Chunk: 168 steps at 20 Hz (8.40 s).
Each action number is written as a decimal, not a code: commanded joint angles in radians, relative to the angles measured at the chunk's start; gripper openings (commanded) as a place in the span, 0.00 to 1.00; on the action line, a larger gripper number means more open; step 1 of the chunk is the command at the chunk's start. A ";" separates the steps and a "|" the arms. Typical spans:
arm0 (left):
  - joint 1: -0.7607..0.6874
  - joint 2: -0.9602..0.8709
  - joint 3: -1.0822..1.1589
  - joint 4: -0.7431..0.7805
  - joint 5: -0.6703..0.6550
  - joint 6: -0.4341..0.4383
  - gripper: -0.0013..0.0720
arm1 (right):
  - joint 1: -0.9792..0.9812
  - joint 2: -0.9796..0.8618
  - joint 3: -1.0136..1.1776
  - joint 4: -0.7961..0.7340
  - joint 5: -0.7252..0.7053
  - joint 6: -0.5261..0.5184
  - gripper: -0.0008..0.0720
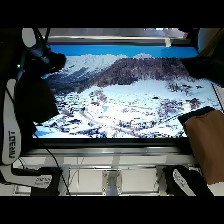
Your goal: Fold the clothes and pants, and hang the long-sleeved shirts on hangers.
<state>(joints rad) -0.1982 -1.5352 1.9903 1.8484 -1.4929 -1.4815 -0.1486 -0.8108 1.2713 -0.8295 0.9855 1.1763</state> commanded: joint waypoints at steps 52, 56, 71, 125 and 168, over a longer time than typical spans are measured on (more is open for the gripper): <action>-0.367 -0.064 -0.211 -0.613 0.085 0.079 0.97 | -0.020 -0.204 0.154 -0.513 0.442 0.103 0.67; -0.144 0.031 -0.319 -0.476 0.001 -0.006 0.97 | -0.020 -0.201 -0.172 -0.513 0.166 0.062 0.67; -0.166 0.334 -1.183 -0.892 0.342 0.010 0.97 | -0.020 -0.671 -0.246 -0.098 0.097 -0.099 0.68; 0.390 0.479 -1.155 -0.890 0.542 0.058 0.03 | 0.337 -0.776 -0.438 0.338 0.175 -0.417 0.68; 0.436 0.220 -0.705 -0.714 0.479 0.085 0.85 | 0.119 -0.577 0.015 -0.115 0.012 -0.005 0.52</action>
<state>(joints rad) 0.1814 -1.3811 1.2472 1.1164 -0.9695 -1.3975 0.0589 -1.4376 1.2690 -0.8932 0.8417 1.1530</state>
